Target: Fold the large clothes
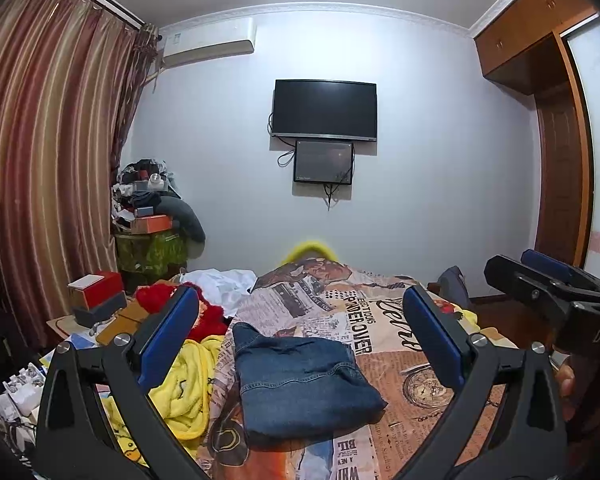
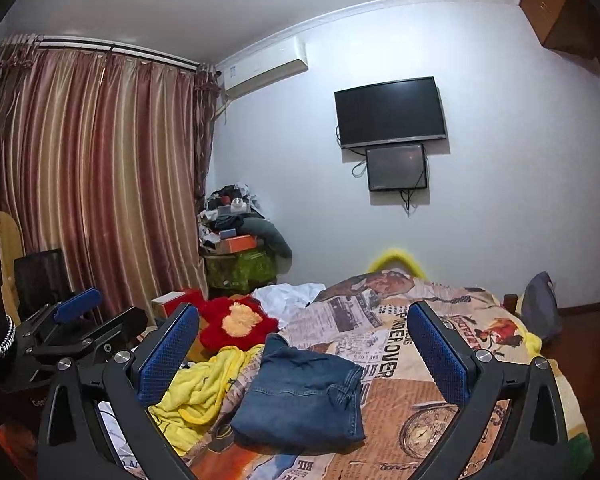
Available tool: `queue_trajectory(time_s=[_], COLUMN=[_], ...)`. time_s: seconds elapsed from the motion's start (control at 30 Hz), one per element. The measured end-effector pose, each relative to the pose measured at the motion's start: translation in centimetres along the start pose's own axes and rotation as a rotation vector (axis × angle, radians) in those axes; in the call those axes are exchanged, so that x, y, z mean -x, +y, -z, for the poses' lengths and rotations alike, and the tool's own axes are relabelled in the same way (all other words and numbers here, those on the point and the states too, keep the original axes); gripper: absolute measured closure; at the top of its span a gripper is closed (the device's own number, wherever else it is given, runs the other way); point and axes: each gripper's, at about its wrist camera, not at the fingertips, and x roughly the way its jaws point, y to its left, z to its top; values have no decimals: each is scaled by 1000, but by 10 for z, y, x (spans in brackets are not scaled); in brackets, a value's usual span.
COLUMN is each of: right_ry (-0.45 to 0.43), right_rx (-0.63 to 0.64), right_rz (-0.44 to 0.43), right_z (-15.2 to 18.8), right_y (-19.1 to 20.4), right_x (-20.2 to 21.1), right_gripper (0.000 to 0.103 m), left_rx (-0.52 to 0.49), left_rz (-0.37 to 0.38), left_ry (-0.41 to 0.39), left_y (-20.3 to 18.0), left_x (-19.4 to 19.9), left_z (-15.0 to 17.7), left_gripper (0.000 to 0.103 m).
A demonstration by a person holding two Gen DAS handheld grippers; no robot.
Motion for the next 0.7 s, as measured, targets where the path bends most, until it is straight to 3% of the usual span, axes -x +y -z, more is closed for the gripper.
queue_trajectory(time_s=[0.7], right_ry=[21], right_rx=[-37], right_rz=[0], right_z=[3], right_y=[-8], right_x=[-4], right_gripper=[0], left_rx=[11], left_rz=[17], left_ry=[19], left_y=[-1], left_x=[-14], left_z=[3], left_gripper=[0])
